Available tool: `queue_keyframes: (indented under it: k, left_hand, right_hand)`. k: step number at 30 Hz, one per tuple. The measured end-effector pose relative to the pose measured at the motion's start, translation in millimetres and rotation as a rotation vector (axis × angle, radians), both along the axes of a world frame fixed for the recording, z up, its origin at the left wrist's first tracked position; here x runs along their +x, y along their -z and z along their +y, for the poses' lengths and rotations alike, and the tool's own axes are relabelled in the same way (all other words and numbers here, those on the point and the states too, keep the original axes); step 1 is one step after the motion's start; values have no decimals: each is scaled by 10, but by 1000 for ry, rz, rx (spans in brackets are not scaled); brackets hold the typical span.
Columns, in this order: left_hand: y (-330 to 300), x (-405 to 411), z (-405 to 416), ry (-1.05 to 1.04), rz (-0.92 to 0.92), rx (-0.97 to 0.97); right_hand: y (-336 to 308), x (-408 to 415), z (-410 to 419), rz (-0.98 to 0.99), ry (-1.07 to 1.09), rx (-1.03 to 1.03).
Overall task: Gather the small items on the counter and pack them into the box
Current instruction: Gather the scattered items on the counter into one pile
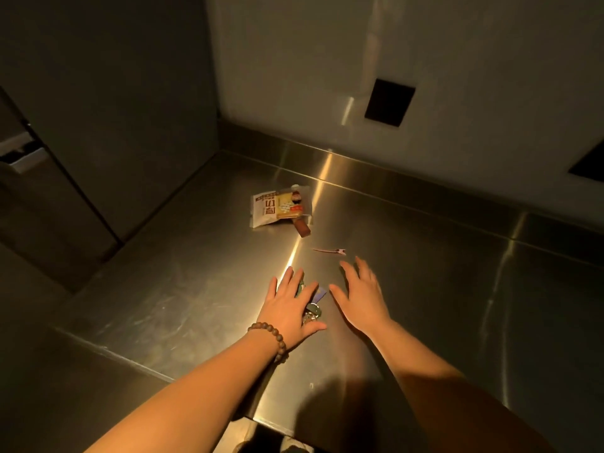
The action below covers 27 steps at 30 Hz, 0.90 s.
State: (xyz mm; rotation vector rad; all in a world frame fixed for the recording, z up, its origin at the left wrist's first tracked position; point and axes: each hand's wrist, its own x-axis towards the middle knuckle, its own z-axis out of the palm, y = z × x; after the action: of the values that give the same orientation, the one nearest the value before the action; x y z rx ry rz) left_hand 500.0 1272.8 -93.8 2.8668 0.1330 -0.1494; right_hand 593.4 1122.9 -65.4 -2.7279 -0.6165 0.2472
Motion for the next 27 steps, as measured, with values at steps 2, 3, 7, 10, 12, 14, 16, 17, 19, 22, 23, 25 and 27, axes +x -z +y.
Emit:
queue_keyframes:
  k: [2,3,7,10,12,14,16,17,19,22,23,25,27]
  left_hand:
    - [-30,91,86,-19,-24,-25]
    - [-48,134,134,-29,-38,-37]
    - [-96,285,289,-20,-92,-56]
    - [-102,330,364,-6,-138,-64]
    - [-101,333,393,16,-143,-94]
    - [-111,333,406,36,-143,-103]
    - [-131,335,402,15,-150,-131]
    - [-145,334,394,-12,-152,-157]
    - [-179,330,370,-76,-154,-213]
    - [-228,351,307,-97,-164,-264]
    - [-258,378,272,-85,-170,-277]
    - [-334,474,161,-47,-182,-299]
    - [-408,596,-20,-1,-195,-325]
  right_hand:
    - [-7,153,85,-9,-19,-8]
    - [-3,232,139,-9,-29,-8]
    - [65,490,364,-34,-89,-58]
    - [124,565,457,-103,-160,-118]
    - [144,574,474,-168,-169,-127]
    - [152,570,472,-203,-156,-127]
    - [160,564,465,-213,-150,-122]
    - [156,558,457,-216,-147,-117]
    - [150,536,424,-215,-127,-95]
    - [119,458,299,-208,-30,-5]
    - [97,419,229,-213,13,39]
    - [38,328,50,-222,102,134]
    - [-51,247,-175,-229,180,198]
